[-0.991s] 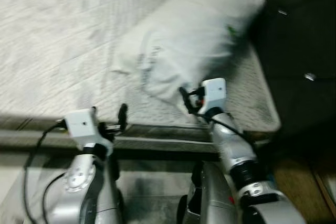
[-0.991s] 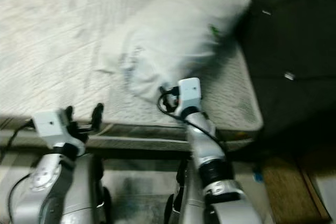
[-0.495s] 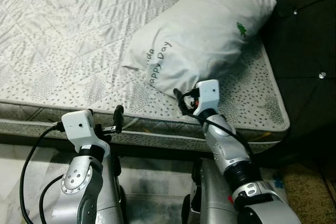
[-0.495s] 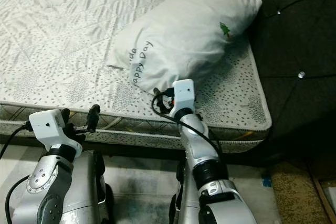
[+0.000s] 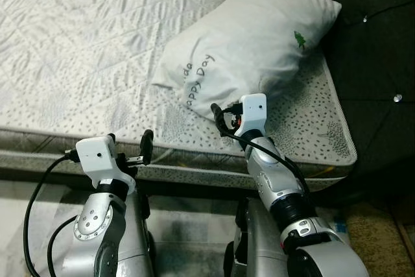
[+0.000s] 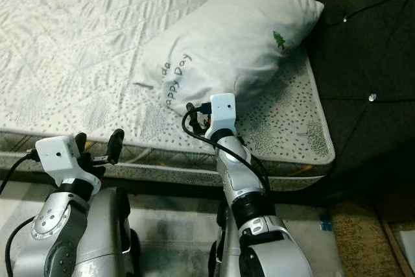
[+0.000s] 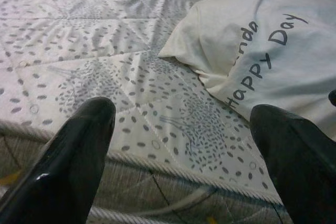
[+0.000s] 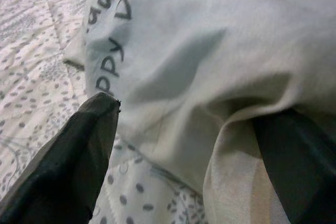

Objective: Clean up the room

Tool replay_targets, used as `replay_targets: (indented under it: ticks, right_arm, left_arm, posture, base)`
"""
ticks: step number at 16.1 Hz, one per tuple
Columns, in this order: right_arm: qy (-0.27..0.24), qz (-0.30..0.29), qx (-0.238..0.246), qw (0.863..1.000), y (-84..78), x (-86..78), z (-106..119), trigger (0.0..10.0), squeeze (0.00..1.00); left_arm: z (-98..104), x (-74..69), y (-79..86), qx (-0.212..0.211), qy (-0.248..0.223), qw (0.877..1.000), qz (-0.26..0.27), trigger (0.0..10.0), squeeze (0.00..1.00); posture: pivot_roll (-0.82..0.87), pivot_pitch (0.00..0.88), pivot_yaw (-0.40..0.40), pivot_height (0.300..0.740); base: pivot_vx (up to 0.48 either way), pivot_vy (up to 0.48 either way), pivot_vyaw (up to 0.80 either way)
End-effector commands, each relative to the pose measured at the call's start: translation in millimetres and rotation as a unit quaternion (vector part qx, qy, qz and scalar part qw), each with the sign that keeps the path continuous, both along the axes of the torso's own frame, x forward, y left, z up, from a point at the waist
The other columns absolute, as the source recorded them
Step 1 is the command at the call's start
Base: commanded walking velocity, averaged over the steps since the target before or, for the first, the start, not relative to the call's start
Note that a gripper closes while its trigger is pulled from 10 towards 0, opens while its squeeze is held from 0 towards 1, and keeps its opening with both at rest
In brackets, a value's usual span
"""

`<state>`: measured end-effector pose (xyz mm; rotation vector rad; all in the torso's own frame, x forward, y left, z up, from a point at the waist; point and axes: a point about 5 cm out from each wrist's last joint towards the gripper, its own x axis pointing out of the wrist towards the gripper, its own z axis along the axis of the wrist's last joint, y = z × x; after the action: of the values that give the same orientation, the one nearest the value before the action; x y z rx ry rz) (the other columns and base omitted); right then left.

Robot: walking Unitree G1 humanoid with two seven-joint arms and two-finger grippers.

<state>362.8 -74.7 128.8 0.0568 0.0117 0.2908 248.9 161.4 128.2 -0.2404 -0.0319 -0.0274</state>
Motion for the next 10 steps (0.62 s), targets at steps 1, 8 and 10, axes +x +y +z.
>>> replay_targets:
  ticks: [1, 8, 10]
  right_arm:
    - [0.001, -0.012, -0.001, 1.0, -6.5, 0.8, -1.6, 10.0, 0.0]
    - [0.003, -0.022, -0.016, 1.0, -16.0, 3.0, -4.1, 10.0, 0.0]
    - [0.003, -0.031, -0.019, 0.999, -19.6, 4.4, -3.7, 10.0, 0.0]
  left_arm:
    - [-0.6, -2.4, -3.3, -0.005, 0.0, 1.0, -0.005, 10.0, 0.0]
    - [-2.0, -1.0, -2.9, -0.005, 0.005, 1.0, 0.005, 10.0, 0.0]
    - [-2.1, -1.0, -2.7, -0.004, 0.006, 1.0, 0.007, 10.0, 0.0]
  posture:
    - [0.05, 0.247, -0.104, 0.545]
    - [0.06, 0.235, -0.102, 0.545]
    - [0.06, 0.234, -0.104, 0.545]
  base:
    - [0.0, 0.0, 0.0]
    - [0.0, 0.0, 0.0]
    - [0.0, 0.0, 0.0]
